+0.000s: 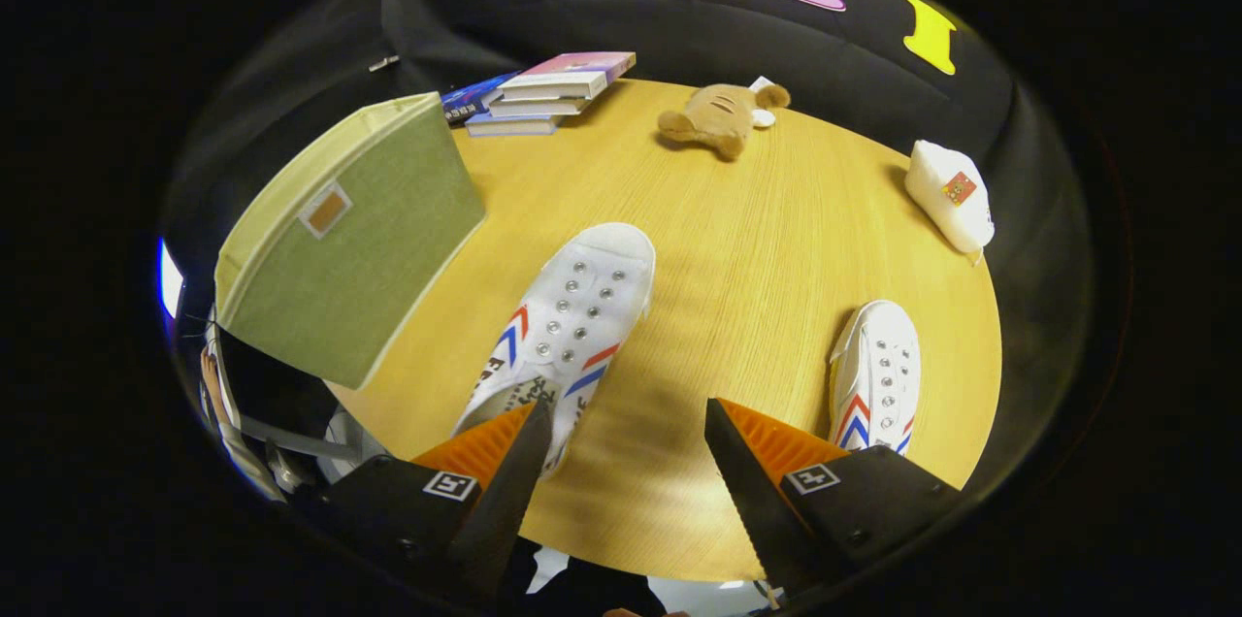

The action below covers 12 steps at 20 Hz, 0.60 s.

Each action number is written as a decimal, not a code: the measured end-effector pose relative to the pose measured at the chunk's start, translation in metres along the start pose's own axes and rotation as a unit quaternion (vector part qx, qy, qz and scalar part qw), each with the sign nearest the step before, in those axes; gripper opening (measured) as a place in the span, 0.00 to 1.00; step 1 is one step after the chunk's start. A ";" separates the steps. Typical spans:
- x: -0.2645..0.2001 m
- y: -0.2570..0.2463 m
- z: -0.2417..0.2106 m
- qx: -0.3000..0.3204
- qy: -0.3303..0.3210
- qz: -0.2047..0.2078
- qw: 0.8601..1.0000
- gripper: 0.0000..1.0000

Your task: Open the storage box then place both shoes into the box .Put the left shoe in first, then the right shoe, with the right side of both shoes facing outward in a uniform manner.

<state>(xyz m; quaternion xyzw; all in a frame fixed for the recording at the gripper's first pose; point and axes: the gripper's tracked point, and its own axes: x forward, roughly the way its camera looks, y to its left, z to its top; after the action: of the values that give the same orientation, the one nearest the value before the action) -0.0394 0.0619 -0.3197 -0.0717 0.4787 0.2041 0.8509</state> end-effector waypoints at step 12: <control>0.041 0.029 -0.004 0.125 0.056 0.018 0.990 0.37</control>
<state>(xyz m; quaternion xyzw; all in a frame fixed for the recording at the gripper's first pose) -0.0359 0.0980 -0.3548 0.0325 0.5488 0.1540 0.8210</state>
